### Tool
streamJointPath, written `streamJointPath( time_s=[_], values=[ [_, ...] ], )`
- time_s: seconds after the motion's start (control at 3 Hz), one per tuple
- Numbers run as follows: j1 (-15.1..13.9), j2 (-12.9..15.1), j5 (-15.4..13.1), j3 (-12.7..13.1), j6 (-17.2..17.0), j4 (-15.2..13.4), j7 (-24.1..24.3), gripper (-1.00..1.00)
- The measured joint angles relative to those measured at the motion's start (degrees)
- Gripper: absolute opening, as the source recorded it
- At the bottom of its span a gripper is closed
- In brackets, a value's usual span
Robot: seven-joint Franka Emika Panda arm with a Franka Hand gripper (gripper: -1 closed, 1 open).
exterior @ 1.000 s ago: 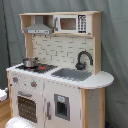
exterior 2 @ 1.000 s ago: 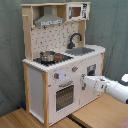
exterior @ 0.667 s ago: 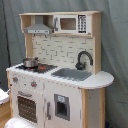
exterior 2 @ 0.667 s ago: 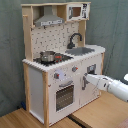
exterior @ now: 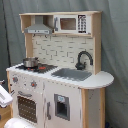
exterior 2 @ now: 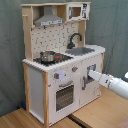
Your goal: Play with the kitchen
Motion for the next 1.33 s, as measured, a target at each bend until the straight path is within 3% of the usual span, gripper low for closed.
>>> streamJointPath(
  time_s=[0.67, 1.0, 1.33],
  values=[
    [-0.55, 0.0, 0.0, -3.45, 7.99, -4.98, 6.41, 1.0],
    [-1.01, 0.0, 0.0, -3.56, 11.65, -7.71, 10.09, 1.0],
    [-3.68, 0.0, 0.0, -3.58, 16.1, -9.06, 12.99, 1.0]
  ],
)
